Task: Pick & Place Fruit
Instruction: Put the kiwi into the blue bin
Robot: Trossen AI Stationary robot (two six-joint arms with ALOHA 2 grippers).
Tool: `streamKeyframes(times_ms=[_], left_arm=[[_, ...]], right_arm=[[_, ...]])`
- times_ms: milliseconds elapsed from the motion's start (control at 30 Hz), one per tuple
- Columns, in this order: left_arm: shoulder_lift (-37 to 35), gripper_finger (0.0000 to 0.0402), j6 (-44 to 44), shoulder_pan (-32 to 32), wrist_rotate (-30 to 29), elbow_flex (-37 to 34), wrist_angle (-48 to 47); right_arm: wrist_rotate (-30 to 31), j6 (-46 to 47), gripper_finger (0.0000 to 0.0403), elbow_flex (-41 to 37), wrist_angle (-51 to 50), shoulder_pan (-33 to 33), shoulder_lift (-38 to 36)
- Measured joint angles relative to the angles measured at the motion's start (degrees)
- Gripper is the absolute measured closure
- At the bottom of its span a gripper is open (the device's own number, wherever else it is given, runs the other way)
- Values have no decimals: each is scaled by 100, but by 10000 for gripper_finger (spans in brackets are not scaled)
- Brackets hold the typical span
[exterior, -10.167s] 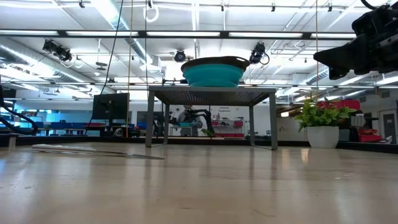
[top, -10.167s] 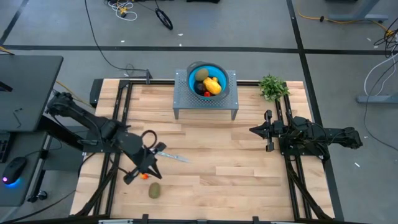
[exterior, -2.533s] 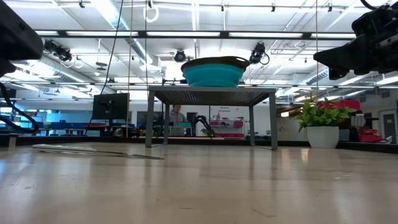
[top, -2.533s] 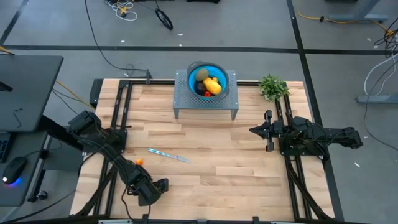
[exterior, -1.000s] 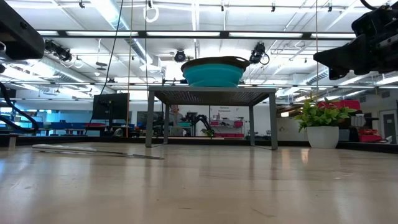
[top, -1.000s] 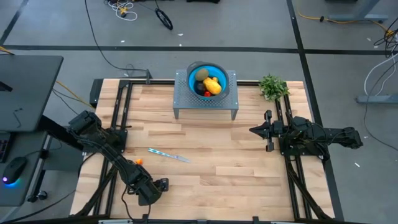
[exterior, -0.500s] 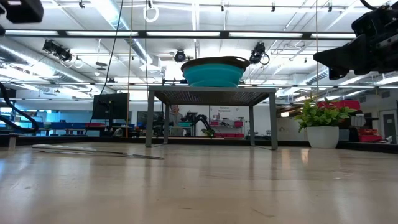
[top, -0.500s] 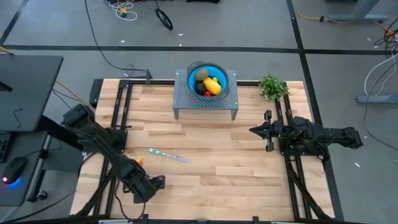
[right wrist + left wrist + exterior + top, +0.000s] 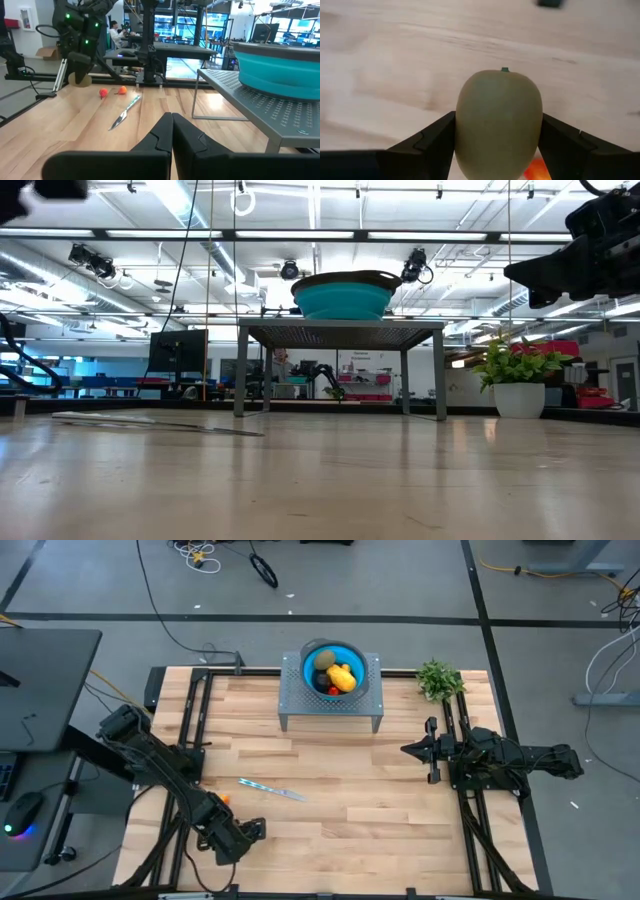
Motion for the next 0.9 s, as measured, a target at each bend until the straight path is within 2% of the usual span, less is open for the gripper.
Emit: streamKeyframes(times_ms=[333, 900], left_arm=[[-368, 148, -1219, 626, -21, 839, -4], [-389, 152, -1910, 977, -144, 1390, 4]], right_arm=[[0, 0, 396, 1, -1, 0, 0], [1, 0, 396, 1, 2, 2, 0]])
